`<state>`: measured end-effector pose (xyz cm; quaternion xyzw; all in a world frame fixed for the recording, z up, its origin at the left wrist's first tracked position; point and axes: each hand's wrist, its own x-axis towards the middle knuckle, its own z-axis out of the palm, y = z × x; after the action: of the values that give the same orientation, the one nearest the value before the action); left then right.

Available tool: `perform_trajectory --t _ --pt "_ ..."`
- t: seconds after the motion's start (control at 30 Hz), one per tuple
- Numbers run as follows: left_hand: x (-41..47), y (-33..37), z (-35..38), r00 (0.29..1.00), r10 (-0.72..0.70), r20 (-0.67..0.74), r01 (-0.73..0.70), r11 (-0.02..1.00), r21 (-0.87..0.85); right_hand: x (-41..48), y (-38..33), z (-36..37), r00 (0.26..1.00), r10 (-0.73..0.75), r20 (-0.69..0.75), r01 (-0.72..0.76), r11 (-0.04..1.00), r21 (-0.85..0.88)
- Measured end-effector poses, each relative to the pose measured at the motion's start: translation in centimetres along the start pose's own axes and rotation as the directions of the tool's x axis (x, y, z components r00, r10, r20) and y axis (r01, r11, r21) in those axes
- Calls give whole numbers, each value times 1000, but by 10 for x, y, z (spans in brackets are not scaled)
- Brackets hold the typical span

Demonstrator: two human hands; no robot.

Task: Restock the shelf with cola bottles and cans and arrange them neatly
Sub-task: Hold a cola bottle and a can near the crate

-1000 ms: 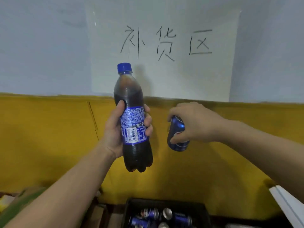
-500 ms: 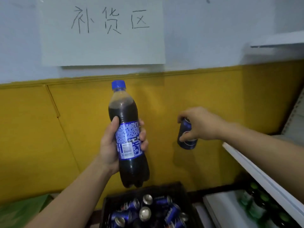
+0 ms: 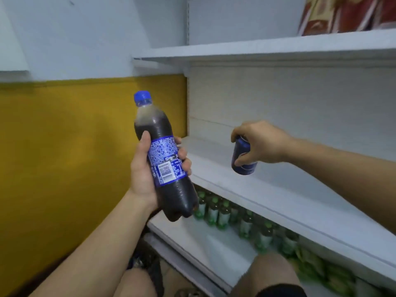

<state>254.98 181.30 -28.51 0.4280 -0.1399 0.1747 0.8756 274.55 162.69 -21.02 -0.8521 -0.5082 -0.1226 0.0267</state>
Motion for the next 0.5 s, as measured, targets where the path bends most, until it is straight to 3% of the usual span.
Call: perform_trajectory --t 0.23,0.5 --pt "30 -78 83 964 -178 195 196 978 -76 -154 58 -43 945 325 -24 -325 935 -144" --pt "89 -143 142 865 -326 380 380 922 -72 -232 109 -56 809 587 -32 -587 802 -110"
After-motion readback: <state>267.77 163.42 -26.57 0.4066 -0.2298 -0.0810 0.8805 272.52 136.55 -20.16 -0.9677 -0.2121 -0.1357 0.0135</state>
